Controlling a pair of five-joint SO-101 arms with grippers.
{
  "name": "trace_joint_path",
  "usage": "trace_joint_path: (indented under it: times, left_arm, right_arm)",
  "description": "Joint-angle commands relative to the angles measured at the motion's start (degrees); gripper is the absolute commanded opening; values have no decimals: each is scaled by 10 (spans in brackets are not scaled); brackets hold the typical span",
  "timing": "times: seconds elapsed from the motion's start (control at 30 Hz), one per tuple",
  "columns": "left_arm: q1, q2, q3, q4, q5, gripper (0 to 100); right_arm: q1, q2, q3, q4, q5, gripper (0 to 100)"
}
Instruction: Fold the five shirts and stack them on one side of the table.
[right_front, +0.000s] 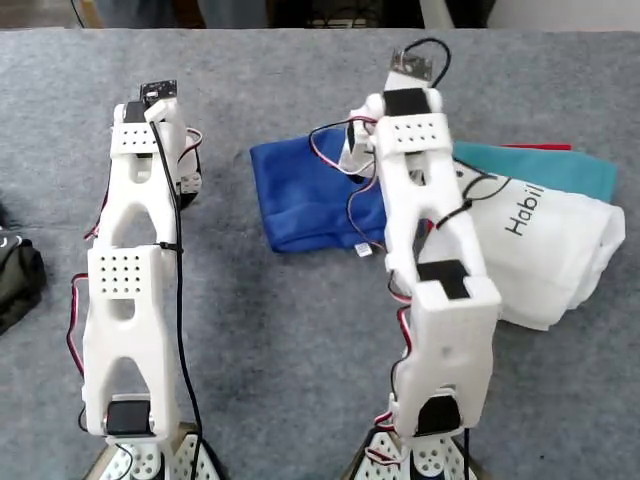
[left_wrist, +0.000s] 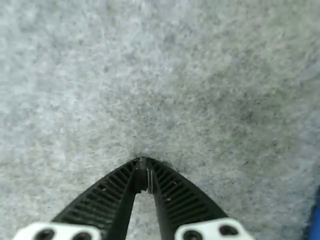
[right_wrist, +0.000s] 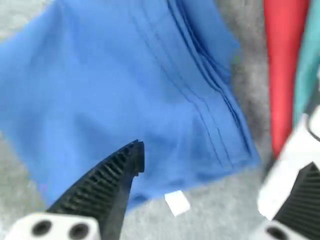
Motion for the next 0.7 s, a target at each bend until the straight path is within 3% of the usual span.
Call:
trace_joint_path:
  times: [0.0, 0.3, 0.67]
  left_arm:
    - [-13, 1, -7, -18, -1, 29]
    - [-18, 1, -7, -19, -1, 29]
    - [-16, 1, -7, -17, 9, 29]
  right_arm:
    - [13, 43, -24, -33, -10, 448]
    - [48, 122, -24, -35, -9, 446]
    - [15, 120, -41, -10, -10, 446]
